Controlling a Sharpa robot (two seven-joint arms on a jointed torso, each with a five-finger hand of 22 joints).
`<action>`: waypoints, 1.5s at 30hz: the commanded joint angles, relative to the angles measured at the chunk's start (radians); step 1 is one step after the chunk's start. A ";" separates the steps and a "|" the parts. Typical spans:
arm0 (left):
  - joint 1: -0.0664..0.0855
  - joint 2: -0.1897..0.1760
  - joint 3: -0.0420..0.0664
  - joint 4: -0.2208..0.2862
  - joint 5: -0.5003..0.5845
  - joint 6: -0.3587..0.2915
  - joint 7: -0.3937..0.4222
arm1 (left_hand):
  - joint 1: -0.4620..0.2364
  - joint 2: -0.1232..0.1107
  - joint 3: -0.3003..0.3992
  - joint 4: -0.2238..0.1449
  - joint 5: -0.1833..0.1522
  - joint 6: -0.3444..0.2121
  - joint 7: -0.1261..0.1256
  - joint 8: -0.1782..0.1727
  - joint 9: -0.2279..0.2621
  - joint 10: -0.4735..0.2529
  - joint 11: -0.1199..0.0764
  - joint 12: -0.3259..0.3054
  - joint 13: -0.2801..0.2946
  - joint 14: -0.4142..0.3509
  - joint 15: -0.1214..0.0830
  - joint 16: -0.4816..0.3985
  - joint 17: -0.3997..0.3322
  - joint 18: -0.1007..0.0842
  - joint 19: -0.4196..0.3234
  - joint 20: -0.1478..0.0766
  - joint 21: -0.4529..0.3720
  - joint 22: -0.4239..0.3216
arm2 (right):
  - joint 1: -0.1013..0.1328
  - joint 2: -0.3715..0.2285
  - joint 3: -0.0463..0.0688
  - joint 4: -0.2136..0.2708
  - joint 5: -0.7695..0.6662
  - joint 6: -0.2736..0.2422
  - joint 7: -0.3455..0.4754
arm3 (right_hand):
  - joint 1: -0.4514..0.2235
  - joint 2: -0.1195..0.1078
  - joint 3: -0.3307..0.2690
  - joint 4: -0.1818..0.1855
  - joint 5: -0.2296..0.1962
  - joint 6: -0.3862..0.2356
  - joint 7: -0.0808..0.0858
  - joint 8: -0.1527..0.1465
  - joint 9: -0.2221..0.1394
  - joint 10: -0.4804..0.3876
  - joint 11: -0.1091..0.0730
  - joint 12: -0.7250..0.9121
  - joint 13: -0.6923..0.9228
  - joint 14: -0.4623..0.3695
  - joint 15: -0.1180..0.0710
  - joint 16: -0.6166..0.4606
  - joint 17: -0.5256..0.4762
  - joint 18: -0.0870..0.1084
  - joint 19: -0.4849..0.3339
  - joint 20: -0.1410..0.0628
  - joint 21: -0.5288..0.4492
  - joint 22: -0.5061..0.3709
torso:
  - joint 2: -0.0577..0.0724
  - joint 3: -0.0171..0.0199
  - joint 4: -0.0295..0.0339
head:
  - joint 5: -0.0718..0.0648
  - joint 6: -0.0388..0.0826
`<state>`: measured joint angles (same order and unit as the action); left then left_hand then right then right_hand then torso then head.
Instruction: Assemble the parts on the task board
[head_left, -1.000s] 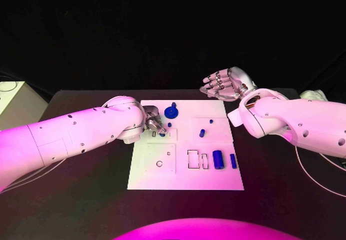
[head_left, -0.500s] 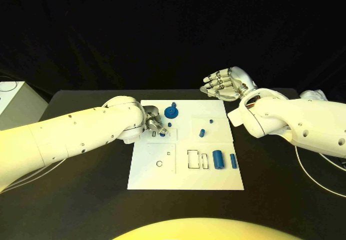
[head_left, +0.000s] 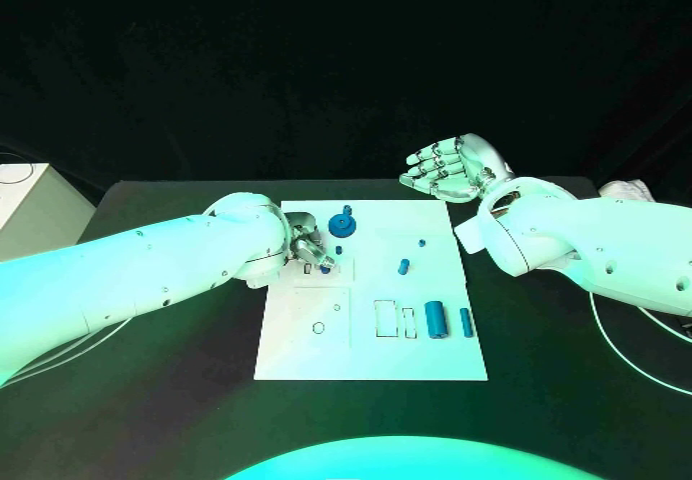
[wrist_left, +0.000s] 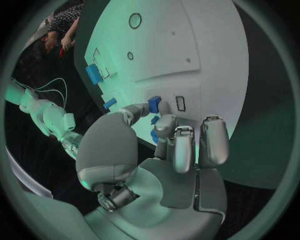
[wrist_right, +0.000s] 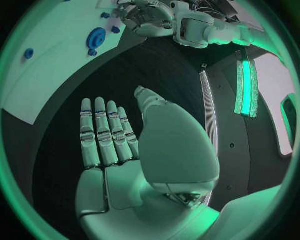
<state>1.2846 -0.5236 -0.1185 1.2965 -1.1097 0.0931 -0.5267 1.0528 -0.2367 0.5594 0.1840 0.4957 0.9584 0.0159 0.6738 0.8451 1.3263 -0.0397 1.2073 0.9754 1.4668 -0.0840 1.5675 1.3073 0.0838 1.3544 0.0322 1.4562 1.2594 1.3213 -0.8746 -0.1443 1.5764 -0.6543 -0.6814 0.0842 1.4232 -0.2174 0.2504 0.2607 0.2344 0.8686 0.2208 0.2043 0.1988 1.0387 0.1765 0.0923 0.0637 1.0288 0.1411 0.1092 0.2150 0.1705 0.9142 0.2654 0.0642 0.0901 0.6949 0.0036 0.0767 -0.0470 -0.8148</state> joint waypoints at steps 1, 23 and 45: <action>-0.004 0.002 -0.002 0.001 0.004 0.021 0.001 | -0.002 0.009 -0.017 0.007 -0.007 0.001 0.009 -0.008 -0.001 -0.004 -0.001 0.000 -0.001 0.104 -0.006 0.003 0.263 -0.016 0.002 -0.008 -0.004 -0.002 | 0.000 0.000 0.000 0.001 -0.001 0.005 0.016 | 0.006 0.010 -0.010 0.001 0.006 0.006 0.014 -0.008 -0.002 -0.001 0.006 -0.007 0.000 -0.001 0.010 -0.008 -0.006 0.013 -0.021 0.003 -0.004 -0.011 | 0.000 -0.0004 0.0001 | 0.000 0.000; -0.004 -0.013 -0.001 0.006 -0.003 0.006 0.002 | 0.008 0.015 -0.135 0.109 -0.118 0.006 0.014 -0.022 0.004 -0.007 0.004 0.004 0.006 0.104 -0.002 0.003 0.263 -0.016 0.002 -0.004 -0.008 -0.002 | -0.001 -0.001 0.000 0.000 -0.002 0.003 0.013 | 0.025 0.020 -0.078 0.022 0.009 0.015 0.019 -0.031 -0.018 -0.012 0.015 -0.029 -0.001 -0.014 0.028 -0.044 -0.057 0.005 -0.485 0.028 -0.022 -0.046 | 0.001 -0.0003 -0.0005 | -0.002 0.001; -0.003 -0.053 0.051 0.057 -0.004 -0.026 0.002 | -0.053 0.040 -0.206 0.111 -0.241 0.010 0.014 -0.028 0.008 -0.007 0.004 0.007 0.008 0.104 -0.002 0.003 0.263 -0.016 0.005 -0.003 -0.008 0.002 | -0.002 -0.001 0.000 -0.003 -0.002 -0.001 0.012 | 0.025 0.022 -0.101 0.027 0.011 0.017 0.019 -0.038 -0.022 -0.017 0.016 -0.029 -0.001 -0.022 0.031 -0.044 -0.070 0.002 -0.601 0.029 -0.028 -0.053 | -0.002 -0.0002 0.0006 | -0.003 0.011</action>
<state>1.2815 -0.5770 -0.0680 1.3482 -1.1114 0.0793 -0.5268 1.0077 -0.1951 0.3572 0.2952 0.2587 0.9671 0.0286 0.6519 0.8524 1.3222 -0.0356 1.2110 0.9848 1.4667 -0.0839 1.5674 1.3074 0.0838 1.3543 0.0323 1.4522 1.2595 1.3205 -0.8758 -0.1448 1.5737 -0.6526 -0.6816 0.0843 1.4441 -0.1963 0.1558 0.2895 0.2422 0.8793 0.2249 0.1716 0.1785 1.0266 0.1890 0.0672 0.0638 1.0128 0.1716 0.0716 0.1454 0.1707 0.3208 0.2951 0.0426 0.0389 0.6937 0.0035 0.0774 -0.0510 -0.8051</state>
